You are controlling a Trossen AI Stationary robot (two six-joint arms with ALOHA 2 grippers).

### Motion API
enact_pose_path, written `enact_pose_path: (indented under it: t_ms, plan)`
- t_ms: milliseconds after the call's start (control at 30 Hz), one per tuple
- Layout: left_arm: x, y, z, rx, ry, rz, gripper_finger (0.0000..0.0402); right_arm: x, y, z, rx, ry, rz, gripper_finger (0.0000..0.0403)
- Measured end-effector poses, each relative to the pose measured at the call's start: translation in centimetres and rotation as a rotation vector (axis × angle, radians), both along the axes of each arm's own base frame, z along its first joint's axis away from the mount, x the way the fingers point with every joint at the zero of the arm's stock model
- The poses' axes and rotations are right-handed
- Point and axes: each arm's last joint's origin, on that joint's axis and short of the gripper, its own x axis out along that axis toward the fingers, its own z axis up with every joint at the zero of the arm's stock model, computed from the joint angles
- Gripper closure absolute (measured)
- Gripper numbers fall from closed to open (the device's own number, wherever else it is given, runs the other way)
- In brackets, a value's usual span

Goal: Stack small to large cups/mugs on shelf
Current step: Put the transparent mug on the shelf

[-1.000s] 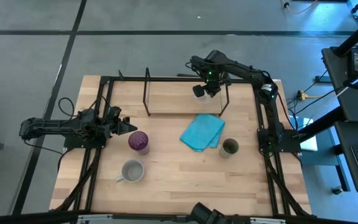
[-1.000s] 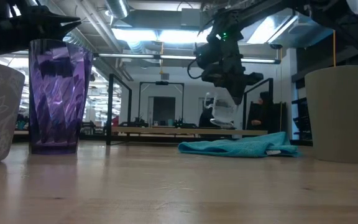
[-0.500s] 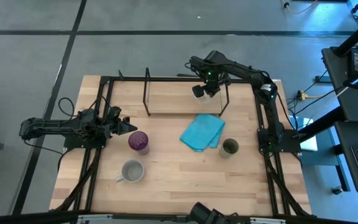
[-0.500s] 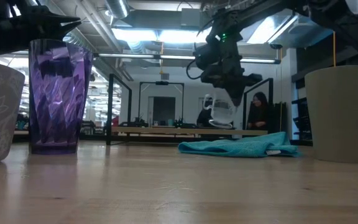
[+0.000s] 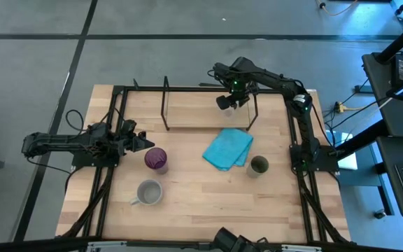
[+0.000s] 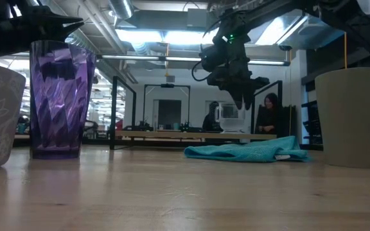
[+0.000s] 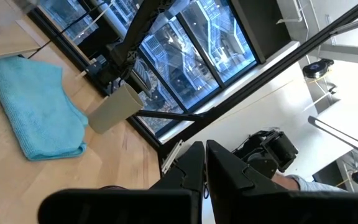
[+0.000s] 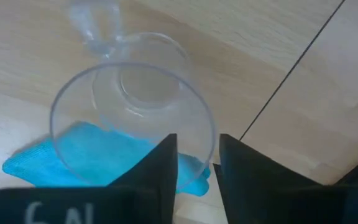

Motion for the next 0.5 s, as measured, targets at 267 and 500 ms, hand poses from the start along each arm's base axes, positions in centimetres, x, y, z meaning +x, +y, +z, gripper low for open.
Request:
enact_pose_path:
  t_ms: [267, 500]
  plan:
    - [0.00, 0.00, 0.00, 0.000, 0.000, 0.000, 0.0390, -0.13, -0.15, -0.01, -0.054, 0.039, 0.019, 0.0264]
    - [0.00, 0.00, 0.00, 0.000, 0.000, 0.000, 0.0390, 0.07, -0.28, -0.03, -0.069, 0.019, 0.037, 0.0264]
